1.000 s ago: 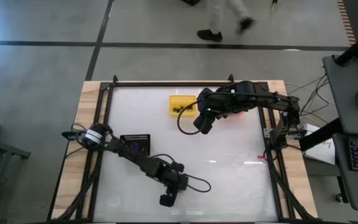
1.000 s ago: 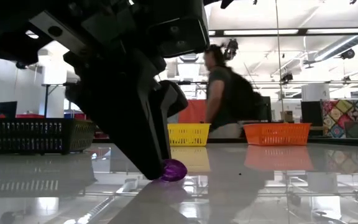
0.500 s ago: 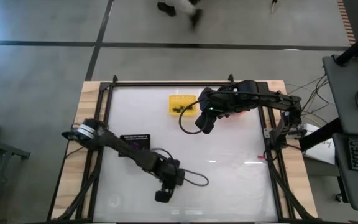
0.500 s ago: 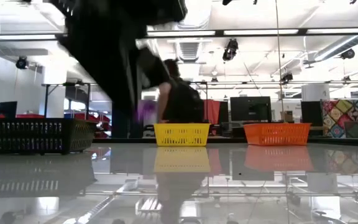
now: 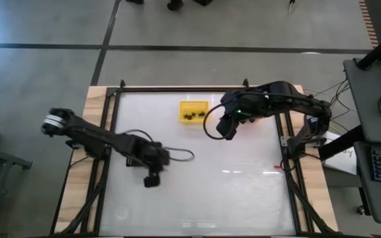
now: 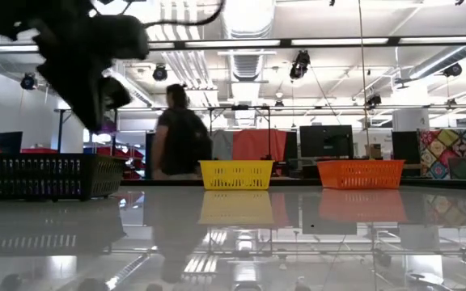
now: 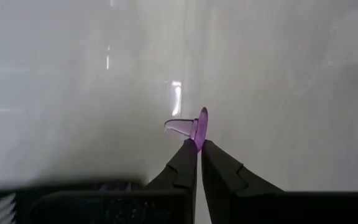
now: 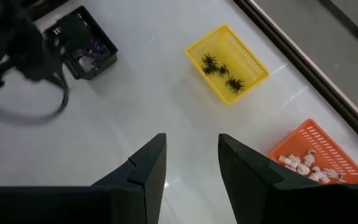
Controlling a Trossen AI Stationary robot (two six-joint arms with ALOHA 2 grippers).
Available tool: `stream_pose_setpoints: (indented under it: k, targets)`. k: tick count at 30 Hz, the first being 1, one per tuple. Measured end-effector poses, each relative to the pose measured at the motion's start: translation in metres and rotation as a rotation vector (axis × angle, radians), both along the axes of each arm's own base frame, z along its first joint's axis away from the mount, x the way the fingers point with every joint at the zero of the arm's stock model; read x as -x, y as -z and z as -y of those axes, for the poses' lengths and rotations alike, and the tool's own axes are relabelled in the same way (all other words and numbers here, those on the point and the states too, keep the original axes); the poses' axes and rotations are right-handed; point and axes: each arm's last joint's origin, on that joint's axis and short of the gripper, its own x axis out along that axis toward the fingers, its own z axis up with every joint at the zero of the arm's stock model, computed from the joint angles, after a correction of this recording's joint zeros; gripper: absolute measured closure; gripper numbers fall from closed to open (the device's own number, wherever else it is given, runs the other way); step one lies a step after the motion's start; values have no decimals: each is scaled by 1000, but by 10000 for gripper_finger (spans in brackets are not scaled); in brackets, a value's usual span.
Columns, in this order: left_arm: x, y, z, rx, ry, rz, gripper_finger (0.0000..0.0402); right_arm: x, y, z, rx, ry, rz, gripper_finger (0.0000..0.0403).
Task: Sort Halloween decoration
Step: Put the purple hat toy into the black basket
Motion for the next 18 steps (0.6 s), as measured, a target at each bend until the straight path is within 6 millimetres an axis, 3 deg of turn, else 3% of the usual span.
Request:
stream_pose_setpoints:
  k: [9,18]
  targets:
    - [71,-1,-38,37,-178,90,401,7,-5,0,14,10,19,266]
    - [111,6,-53,-52,-305,211,402,6,-5,1,21,12,19,266]
